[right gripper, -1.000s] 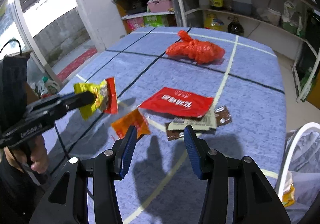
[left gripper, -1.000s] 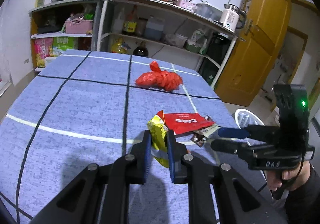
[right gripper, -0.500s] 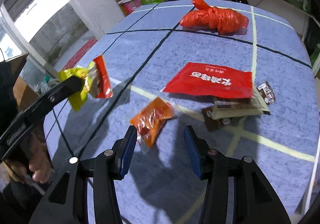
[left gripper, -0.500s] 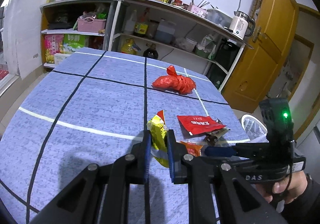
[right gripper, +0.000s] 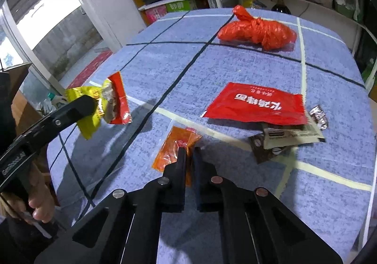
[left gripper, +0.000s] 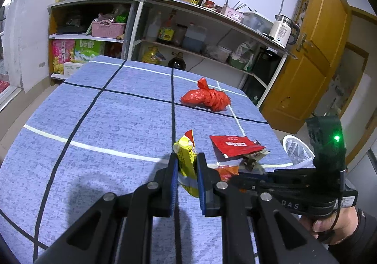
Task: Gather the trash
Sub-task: 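Grasp the orange wrapper with the right gripper while the left gripper holds the yellow bag, then carry both items over the white bin and open both grippers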
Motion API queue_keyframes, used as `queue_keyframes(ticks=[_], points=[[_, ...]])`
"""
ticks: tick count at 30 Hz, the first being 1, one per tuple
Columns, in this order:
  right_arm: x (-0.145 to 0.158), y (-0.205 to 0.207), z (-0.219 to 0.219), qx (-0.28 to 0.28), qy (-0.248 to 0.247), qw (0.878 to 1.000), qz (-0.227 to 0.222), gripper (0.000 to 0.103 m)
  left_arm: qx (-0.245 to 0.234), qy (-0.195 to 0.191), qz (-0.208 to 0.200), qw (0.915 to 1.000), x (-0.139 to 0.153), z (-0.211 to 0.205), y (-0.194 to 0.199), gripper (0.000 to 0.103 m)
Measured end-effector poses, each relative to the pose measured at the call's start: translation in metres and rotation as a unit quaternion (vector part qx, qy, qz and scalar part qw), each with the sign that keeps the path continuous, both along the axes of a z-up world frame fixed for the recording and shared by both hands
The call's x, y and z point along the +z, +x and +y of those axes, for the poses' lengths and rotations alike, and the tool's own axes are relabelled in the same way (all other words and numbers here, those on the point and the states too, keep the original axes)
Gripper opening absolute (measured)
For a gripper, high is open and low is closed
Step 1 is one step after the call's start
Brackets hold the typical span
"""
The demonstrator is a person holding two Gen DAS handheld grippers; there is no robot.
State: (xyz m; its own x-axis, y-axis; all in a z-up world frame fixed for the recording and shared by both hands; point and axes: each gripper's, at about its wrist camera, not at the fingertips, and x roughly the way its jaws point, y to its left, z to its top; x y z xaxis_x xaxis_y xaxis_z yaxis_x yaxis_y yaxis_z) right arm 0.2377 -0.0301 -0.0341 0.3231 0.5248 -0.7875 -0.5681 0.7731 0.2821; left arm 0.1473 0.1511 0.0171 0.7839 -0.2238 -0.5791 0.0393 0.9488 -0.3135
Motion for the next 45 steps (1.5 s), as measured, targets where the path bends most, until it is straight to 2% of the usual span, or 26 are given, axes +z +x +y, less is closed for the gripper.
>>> queue_keyframes(ticks=[9, 15, 21, 33, 39, 45], points=[[0.035, -0.010, -0.068, -0.053, 0.032, 0.998, -0.033, 0.005, -0.045, -0.001, -0.011, 0.9990, 0.012, -0.042, 0.009, 0.016], [0.046, -0.012, -0.125, -0.105, 0.037, 0.993, -0.046, 0.005, -0.090, 0.005, -0.011, 0.9959, 0.017, -0.091, 0.022, 0.016], [0.051, -0.017, -0.188, -0.164, 0.037, 0.984, -0.054, 0.005, -0.147, 0.004, -0.004, 0.9891, 0.019, -0.155, 0.039, 0.016], [0.028, -0.022, -0.319, -0.292, 0.013, 0.956, -0.039, 0.005, -0.250, 0.020, 0.008, 0.9681, 0.015, -0.281, 0.070, 0.016], [0.010, -0.017, -0.348, -0.319, 0.008, 0.948, -0.017, 0.005, -0.269, 0.023, 0.028, 0.9624, 0.002, -0.322, 0.090, 0.016], [-0.004, -0.008, -0.361, -0.334, 0.006, 0.943, 0.002, 0.006, -0.282, 0.027, 0.058, 0.9571, -0.019, -0.347, 0.106, 0.017]])
